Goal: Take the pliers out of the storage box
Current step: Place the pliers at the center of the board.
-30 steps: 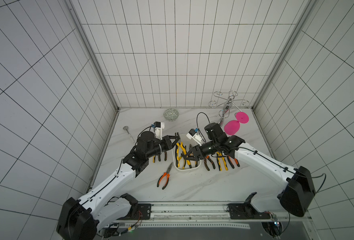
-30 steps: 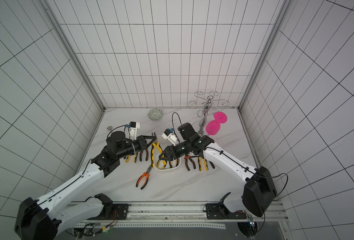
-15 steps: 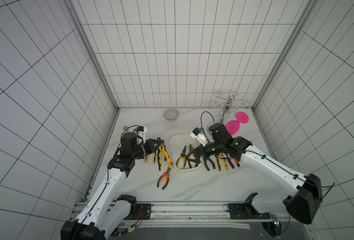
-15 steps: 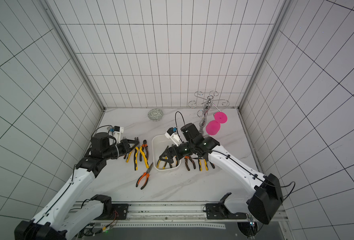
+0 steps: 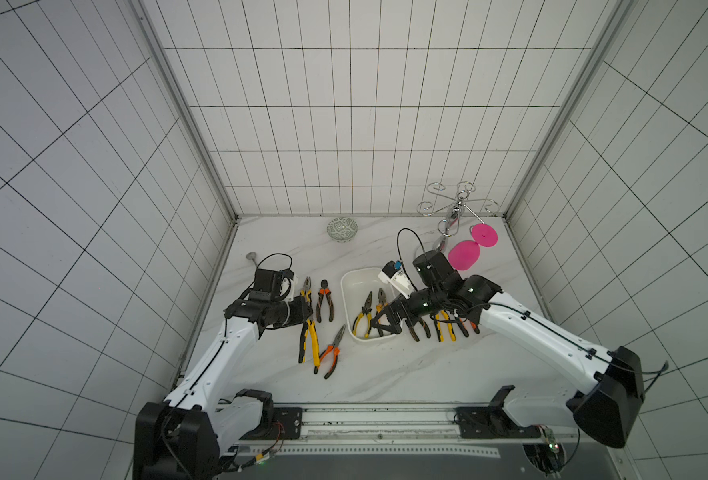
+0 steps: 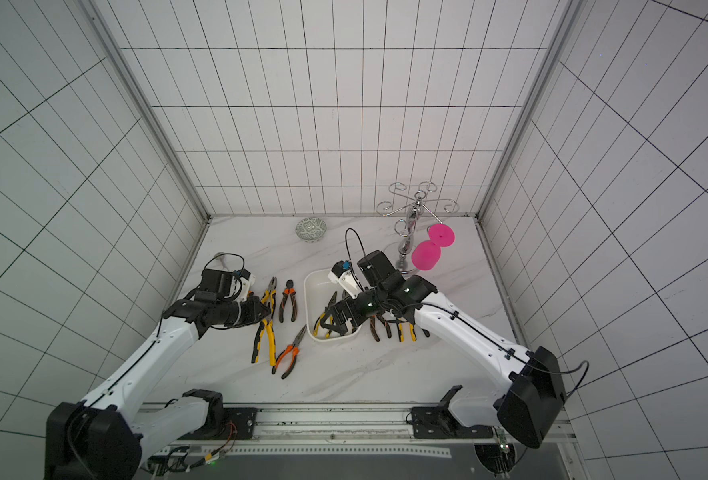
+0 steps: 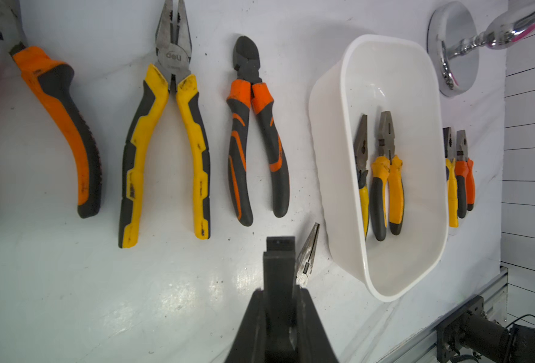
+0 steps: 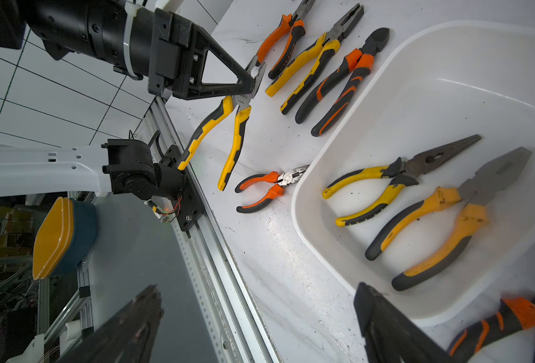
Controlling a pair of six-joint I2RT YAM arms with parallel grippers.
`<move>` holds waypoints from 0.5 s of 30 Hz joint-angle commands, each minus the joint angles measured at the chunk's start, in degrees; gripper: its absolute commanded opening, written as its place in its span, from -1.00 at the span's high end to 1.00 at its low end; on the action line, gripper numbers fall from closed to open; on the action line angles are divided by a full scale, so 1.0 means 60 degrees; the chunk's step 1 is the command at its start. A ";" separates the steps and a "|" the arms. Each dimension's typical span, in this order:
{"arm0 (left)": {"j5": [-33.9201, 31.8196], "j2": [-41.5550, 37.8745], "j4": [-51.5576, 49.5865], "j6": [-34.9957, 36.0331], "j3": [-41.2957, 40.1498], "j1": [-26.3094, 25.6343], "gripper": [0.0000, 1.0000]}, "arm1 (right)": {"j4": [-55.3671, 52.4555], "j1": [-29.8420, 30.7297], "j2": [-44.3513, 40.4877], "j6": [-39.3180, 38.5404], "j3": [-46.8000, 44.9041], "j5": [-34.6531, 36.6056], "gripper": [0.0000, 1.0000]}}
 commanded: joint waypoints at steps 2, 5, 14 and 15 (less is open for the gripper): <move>-0.0735 0.0055 0.0386 -0.0430 0.0154 0.0310 1.00 | -0.0222 0.0090 0.0031 -0.0267 -0.0036 0.0250 -0.96; -0.0552 -0.0240 0.0889 -0.1029 -0.0305 0.0969 1.00 | -0.0237 0.0103 0.0075 -0.0267 -0.0033 0.0299 -0.96; -0.0119 -0.0047 0.0870 0.0372 -0.0482 0.1346 1.00 | -0.0332 0.0103 0.0212 -0.0370 -0.0036 0.0316 -0.94; -0.0116 0.0103 0.0742 0.0392 -0.0430 0.1359 1.00 | -0.0331 0.0103 0.0246 -0.0373 -0.0021 0.0303 -0.94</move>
